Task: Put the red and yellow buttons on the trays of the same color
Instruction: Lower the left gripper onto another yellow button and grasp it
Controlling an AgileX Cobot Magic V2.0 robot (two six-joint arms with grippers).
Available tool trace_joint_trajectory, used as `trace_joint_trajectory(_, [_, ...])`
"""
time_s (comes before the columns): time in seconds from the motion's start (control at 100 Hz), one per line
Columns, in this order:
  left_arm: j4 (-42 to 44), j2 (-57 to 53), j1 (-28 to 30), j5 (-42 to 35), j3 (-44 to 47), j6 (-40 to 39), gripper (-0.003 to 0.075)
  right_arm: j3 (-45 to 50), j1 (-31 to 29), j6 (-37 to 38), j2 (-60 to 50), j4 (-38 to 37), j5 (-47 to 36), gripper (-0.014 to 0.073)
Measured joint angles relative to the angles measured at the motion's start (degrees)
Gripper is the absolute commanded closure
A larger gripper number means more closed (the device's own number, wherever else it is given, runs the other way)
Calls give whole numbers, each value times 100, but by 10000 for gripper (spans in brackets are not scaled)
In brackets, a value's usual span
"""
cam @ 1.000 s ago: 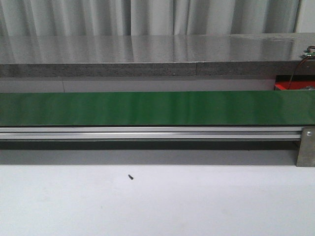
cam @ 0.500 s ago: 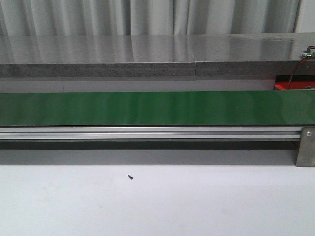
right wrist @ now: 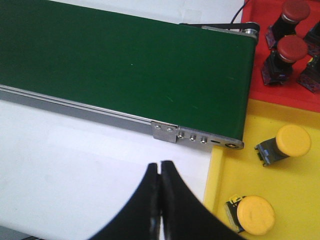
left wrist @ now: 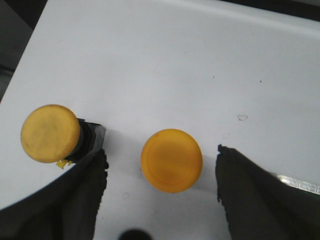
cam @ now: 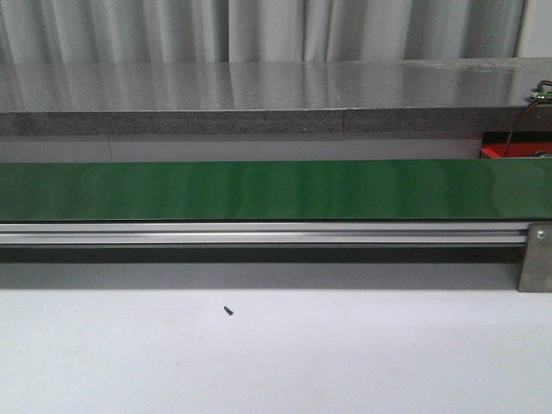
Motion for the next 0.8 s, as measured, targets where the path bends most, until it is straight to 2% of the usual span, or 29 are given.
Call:
trace_joint_trajectory(0.33, [-44, 13, 0, -290, -12, 0, 278, 0, 0, 0, 0, 0, 0, 662])
trace_joint_trajectory(0.8, [-39, 569, -182, -114, -517, 0, 278, 0, 0, 0, 0, 0, 0, 662])
